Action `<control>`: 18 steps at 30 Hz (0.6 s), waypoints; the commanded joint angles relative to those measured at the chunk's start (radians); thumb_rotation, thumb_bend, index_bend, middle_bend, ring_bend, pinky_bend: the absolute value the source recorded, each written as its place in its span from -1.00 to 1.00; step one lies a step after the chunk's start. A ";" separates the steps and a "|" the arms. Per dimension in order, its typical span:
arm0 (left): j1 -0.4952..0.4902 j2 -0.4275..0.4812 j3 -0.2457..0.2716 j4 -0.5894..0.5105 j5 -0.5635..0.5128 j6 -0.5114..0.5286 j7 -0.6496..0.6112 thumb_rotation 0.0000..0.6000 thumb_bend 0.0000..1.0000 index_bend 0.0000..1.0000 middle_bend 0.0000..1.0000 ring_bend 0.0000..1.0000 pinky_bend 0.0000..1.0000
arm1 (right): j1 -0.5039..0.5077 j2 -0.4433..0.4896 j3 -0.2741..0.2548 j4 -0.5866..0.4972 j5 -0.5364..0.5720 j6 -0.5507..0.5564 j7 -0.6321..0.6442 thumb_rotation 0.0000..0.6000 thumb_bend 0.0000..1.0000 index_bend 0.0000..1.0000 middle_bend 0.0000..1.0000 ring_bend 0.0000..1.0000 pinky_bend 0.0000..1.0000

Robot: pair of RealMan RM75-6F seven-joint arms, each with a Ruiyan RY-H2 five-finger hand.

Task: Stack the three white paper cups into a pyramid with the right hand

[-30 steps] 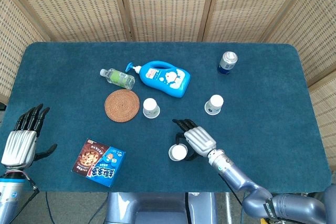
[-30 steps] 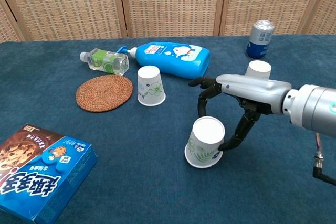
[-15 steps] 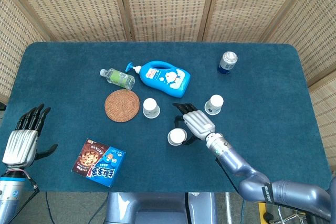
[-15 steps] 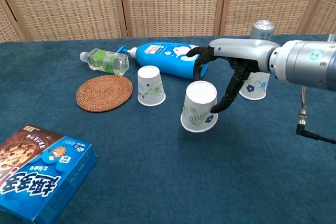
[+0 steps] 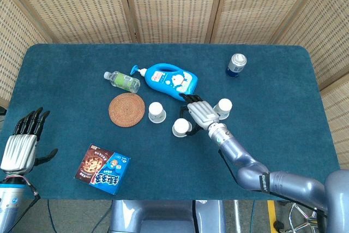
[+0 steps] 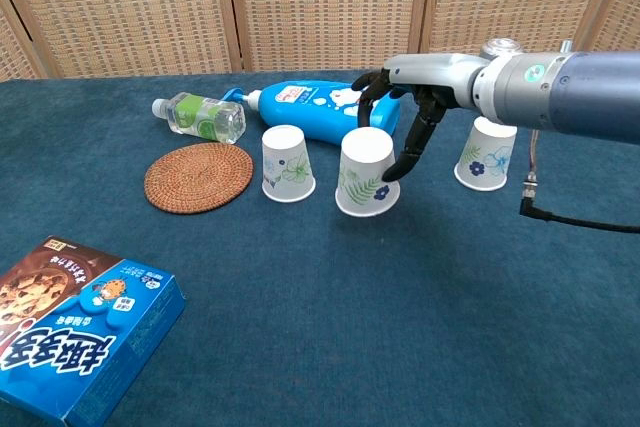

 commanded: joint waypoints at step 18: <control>-0.010 -0.007 -0.025 0.018 -0.057 -0.008 0.013 1.00 -0.54 -0.92 -1.00 -1.00 -0.85 | 0.119 -0.124 0.028 0.319 0.017 -0.126 0.115 1.00 -0.68 0.11 -0.94 -1.00 -0.86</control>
